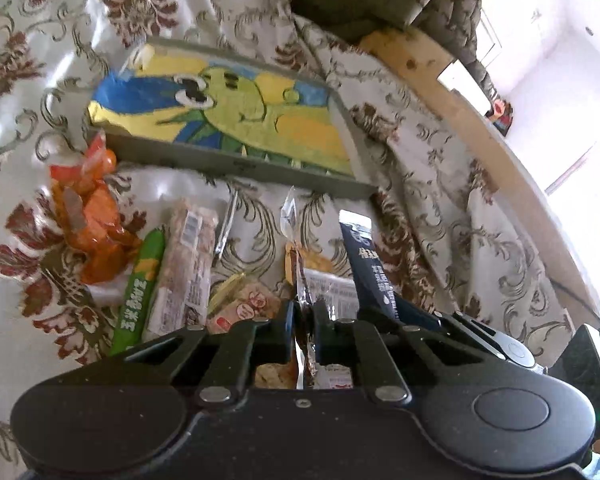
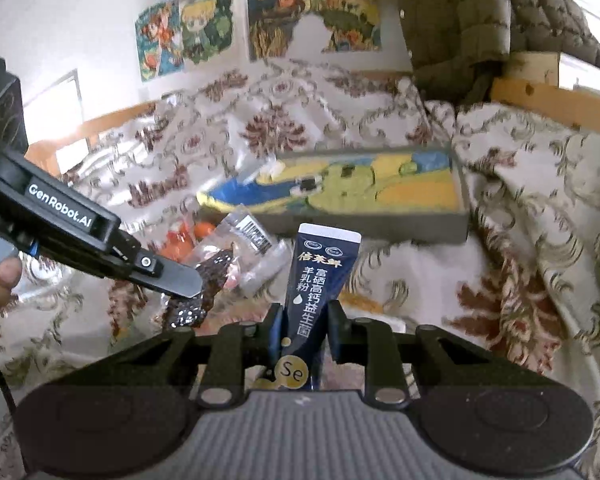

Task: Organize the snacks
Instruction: 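Carry both items over the grey tray and open both grippers to drop them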

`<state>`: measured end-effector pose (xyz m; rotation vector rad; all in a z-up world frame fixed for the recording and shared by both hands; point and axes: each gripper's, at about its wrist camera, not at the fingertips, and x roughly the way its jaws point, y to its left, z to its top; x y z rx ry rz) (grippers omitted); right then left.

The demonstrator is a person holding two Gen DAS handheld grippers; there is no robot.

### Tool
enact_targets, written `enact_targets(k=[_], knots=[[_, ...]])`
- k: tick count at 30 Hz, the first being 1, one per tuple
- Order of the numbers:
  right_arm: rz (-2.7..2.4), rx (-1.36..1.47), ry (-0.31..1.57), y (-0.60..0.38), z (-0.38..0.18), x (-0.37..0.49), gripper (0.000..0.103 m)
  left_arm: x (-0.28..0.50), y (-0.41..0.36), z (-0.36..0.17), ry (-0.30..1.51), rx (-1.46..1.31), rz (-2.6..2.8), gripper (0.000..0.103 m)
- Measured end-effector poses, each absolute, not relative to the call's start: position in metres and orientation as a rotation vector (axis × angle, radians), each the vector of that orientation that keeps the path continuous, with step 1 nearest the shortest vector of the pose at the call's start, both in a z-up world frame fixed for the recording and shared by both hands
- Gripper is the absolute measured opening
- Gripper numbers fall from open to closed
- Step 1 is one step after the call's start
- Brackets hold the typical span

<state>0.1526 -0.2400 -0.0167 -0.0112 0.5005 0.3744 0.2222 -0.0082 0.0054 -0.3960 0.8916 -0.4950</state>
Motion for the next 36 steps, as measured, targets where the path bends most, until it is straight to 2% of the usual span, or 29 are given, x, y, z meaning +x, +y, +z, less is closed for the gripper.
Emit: enact_targets(k=[8,17,27,36], knots=[[0.363,0.023,0.453,-0.237,0.016,0.162,0.025,0.238,0.010,0.036,0.786,-0.432,-0.489,0.010],[0.375,0.083,0.432,-0.219,0.052,0.271,0.025,0.323,0.032,0.056,0.724,-0.432,-0.467,0.010],[0.270,0.071,0.484,-0.229,0.044,0.381,0.025,0.427,0.012,0.015,0.703,-0.546,-0.478,0.010],[0.200,-0.040,0.523,-0.229,0.013,0.440,0.025,0.452,-0.004,-0.033,0.768,-0.560,-0.479,0.010]])
